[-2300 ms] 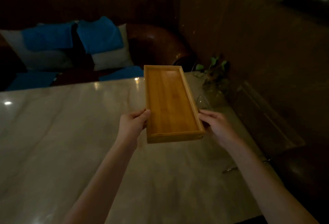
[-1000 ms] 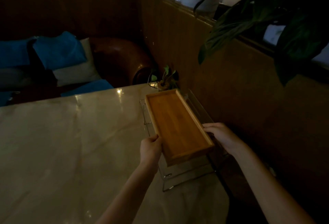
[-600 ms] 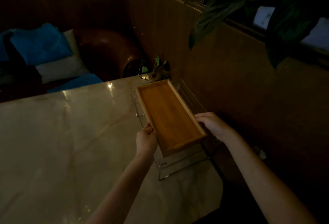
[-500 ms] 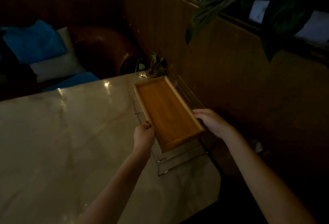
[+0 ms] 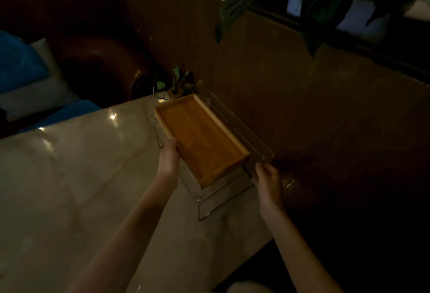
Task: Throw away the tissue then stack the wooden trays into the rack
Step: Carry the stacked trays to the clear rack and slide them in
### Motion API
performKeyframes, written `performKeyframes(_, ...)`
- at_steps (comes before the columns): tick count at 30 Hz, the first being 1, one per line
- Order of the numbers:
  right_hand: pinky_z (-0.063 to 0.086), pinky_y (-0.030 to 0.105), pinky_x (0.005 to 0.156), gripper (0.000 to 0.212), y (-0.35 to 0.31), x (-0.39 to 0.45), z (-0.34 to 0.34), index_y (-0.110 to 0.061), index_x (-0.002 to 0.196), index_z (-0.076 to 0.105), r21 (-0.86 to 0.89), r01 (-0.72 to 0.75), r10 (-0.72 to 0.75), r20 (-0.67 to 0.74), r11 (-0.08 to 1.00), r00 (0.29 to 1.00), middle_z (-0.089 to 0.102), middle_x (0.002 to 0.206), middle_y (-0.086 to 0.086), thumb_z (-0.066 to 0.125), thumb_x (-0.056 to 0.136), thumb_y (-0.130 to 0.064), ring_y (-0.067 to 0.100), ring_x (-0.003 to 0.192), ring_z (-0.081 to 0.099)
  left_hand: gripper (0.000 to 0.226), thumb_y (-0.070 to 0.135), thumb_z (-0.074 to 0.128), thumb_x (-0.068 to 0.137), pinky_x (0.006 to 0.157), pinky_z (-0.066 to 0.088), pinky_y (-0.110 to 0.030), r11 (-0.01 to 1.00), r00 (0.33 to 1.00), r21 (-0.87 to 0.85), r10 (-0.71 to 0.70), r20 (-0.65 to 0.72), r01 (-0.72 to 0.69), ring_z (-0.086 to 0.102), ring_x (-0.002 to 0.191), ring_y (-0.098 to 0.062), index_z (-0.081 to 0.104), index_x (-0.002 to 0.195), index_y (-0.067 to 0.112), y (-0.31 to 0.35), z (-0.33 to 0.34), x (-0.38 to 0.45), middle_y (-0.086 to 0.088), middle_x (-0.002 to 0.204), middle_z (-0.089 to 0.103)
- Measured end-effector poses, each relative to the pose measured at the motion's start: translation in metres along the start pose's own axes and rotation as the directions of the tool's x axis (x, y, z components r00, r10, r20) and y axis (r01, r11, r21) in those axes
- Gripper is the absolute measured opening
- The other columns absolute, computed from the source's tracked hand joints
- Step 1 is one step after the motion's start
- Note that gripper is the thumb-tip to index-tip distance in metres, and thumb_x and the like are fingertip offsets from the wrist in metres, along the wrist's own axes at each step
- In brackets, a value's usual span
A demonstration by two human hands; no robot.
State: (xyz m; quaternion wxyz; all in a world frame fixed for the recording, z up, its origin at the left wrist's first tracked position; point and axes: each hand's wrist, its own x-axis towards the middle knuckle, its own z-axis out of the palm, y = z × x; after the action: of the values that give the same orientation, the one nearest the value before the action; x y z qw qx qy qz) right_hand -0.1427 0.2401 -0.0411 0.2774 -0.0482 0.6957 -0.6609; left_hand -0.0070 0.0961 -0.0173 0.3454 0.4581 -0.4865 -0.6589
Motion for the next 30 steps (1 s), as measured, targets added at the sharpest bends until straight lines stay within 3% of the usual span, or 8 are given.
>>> performKeyframes(4,0.045,0.035,0.085,0.039,-0.009,0.008,0.004,-0.01,0.127,0.04,0.244,-0.247,0.223,0.123,0.938,0.967,0.05,0.127,0.02,0.049,0.089,-0.015,0.028,0.107,0.054,0.025,0.029,0.031,0.094,0.073,0.039,-0.023,0.999,1.0,-0.046,-0.013,-0.024,0.012,0.051,0.081,-0.002,0.056,0.09,0.023,0.001,0.003,0.0,0.008,0.088,0.056)
performKeyframes(8,0.047,0.036,0.083,0.039,-0.01,0.014,0.001,-0.006,0.126,0.04,0.256,-0.278,0.246,0.15,0.926,0.958,0.052,0.126,0.023,0.049,0.088,-0.01,0.029,0.105,0.056,0.027,0.027,0.031,0.094,0.082,0.037,-0.027,0.998,1.0,-0.049,-0.026,-0.012,0.026,0.052,0.087,-0.009,0.054,0.102,0.016,0.002,0.006,0.006,0.003,0.095,0.057)
performKeyframes(12,0.047,0.037,0.083,0.038,-0.008,0.017,-0.004,-0.005,0.124,0.043,0.293,-0.301,0.253,0.191,0.907,0.948,0.052,0.123,0.022,0.051,0.087,-0.007,0.026,0.096,0.058,0.04,0.028,0.031,0.094,0.1,0.033,-0.031,0.997,0.998,-0.051,-0.064,0.014,0.065,0.049,0.112,-0.016,0.046,0.127,0.01,0.002,0.012,0.01,-0.005,0.123,0.053)
performKeyframes(14,0.048,0.038,0.084,0.037,-0.007,0.018,-0.005,-0.004,0.122,0.044,0.309,-0.308,0.258,0.194,0.9,0.947,0.053,0.123,0.022,0.052,0.086,-0.005,0.025,0.093,0.059,0.041,0.029,0.032,0.094,0.102,0.032,-0.032,0.995,0.997,-0.058,-0.08,0.016,0.08,0.047,0.115,-0.016,0.043,0.128,0.01,0.002,0.015,0.011,-0.004,0.126,0.051)
performKeyframes(18,0.049,0.04,0.085,0.037,-0.005,0.021,-0.005,-0.004,0.12,0.045,0.326,-0.324,0.277,0.182,0.888,0.944,0.054,0.122,0.024,0.054,0.084,-0.004,0.031,0.103,0.058,0.039,0.028,0.031,0.095,0.094,0.032,-0.028,0.993,0.996,-0.084,-0.081,0.037,0.084,0.046,0.1,-0.011,0.044,0.127,0.009,0.004,0.023,0.014,0.001,0.111,0.05)
performKeyframes(22,0.048,0.042,0.088,0.038,-0.005,0.022,-0.003,-0.002,0.122,0.044,0.302,-0.313,0.273,0.167,0.901,0.947,0.053,0.124,0.024,0.054,0.085,-0.004,0.032,0.107,0.056,0.037,0.025,0.032,0.095,0.094,0.035,-0.027,0.988,0.992,-0.099,-0.113,0.053,0.118,0.051,0.095,-0.01,0.047,0.125,0.009,0.006,0.029,0.022,0.0,0.112,0.054)
performKeyframes(25,0.048,0.039,0.084,0.037,-0.006,0.021,-0.002,-0.001,0.121,0.044,0.301,-0.306,0.27,0.155,0.903,0.95,0.055,0.121,0.024,0.053,0.085,-0.003,0.031,0.101,0.058,0.034,0.023,0.034,0.093,0.089,0.038,-0.028,0.979,0.988,-0.13,-0.15,0.043,0.154,0.054,0.087,-0.007,0.051,0.12,0.01,0.007,0.032,0.027,-0.001,0.11,0.057)
performKeyframes(30,0.049,0.037,0.079,0.034,-0.005,0.022,-0.002,0.0,0.119,0.045,0.298,-0.295,0.259,0.155,0.908,0.953,0.056,0.114,0.022,0.052,0.086,-0.003,0.027,0.092,0.06,0.023,0.021,0.033,0.094,0.076,0.041,-0.023,0.976,0.99,-0.163,-0.136,0.048,0.142,0.051,0.078,-0.002,0.054,0.102,0.017,0.006,0.041,0.026,0.009,0.085,0.056)
